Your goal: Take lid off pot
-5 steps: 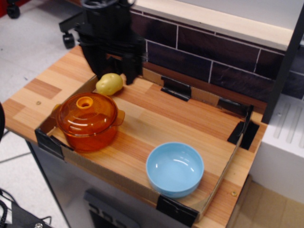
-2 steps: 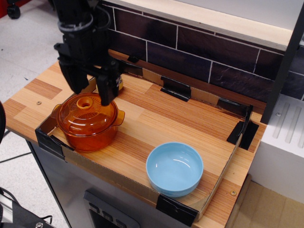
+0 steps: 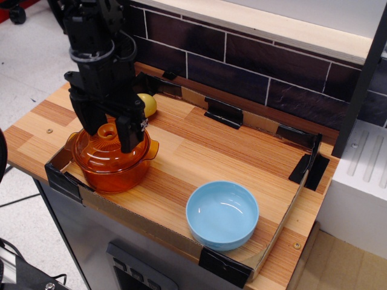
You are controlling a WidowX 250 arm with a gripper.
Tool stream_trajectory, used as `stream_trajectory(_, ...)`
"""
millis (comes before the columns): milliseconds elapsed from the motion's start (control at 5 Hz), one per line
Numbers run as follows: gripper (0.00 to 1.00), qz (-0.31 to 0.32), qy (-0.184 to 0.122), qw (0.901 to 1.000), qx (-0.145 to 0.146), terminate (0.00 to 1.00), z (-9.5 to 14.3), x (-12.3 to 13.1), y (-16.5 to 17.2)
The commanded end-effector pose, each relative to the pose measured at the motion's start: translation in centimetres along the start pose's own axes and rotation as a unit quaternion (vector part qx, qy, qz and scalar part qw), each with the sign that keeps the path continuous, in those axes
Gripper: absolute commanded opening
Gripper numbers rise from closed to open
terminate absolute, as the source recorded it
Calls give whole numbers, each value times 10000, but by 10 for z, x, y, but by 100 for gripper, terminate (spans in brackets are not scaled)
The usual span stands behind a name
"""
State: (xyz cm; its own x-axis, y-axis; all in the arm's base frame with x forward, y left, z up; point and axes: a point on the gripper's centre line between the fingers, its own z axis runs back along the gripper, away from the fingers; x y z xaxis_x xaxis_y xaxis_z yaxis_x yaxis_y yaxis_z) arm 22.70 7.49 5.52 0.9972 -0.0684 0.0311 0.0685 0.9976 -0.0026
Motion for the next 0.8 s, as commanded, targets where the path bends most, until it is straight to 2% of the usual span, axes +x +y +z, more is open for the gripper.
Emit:
stream_trajectory(0, 100, -80, -228, 9996, 159, 0, 7, 8, 6)
stream_trajectory(200, 0, 19, -241, 9995, 201, 0, 7, 8, 8)
stream_trajectory(400, 0, 135, -231, 9993, 265, 0, 8, 12, 10)
stream_trajectory(600, 0, 264, -356, 9981, 427, 0, 16, 21, 12)
